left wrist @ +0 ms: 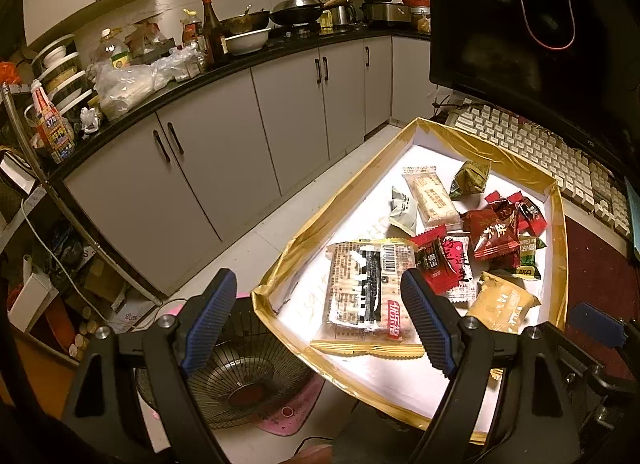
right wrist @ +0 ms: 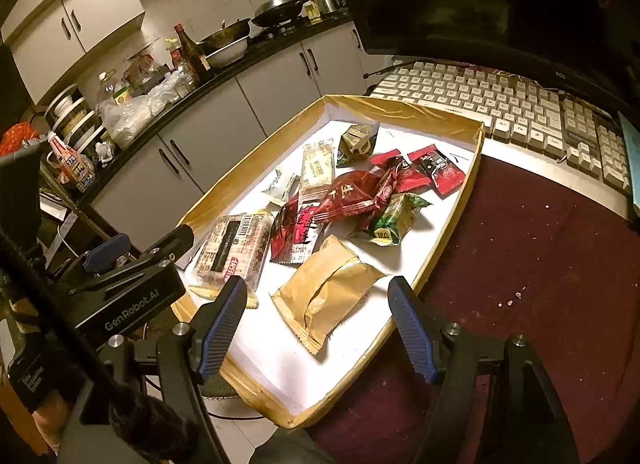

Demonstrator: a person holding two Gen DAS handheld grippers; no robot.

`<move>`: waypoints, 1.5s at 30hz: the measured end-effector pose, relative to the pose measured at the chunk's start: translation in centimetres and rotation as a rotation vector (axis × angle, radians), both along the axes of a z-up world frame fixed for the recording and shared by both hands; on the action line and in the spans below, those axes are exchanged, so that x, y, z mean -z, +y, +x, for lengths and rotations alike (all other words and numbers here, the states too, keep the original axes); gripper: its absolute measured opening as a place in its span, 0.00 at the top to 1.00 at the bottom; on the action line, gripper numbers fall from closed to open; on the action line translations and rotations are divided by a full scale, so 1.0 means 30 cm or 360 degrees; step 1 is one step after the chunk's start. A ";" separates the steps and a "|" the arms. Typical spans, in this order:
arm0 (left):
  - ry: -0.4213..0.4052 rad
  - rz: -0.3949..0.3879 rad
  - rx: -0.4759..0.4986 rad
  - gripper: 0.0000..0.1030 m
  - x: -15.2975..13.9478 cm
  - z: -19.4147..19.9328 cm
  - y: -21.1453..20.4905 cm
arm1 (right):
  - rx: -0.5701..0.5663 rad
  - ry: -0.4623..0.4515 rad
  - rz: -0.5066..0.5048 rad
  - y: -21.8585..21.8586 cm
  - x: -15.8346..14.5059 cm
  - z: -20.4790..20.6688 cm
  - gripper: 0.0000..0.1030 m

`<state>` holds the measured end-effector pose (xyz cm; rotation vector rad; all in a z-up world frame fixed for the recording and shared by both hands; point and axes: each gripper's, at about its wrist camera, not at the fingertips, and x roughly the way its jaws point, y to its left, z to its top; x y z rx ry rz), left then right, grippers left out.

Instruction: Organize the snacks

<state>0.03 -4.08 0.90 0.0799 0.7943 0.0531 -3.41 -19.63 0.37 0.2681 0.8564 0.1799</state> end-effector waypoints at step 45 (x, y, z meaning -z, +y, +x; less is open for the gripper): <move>-0.0034 0.0096 0.0019 0.18 -0.011 -0.019 -0.021 | 0.0003 -0.0019 -0.0046 0.026 -0.004 0.000 0.29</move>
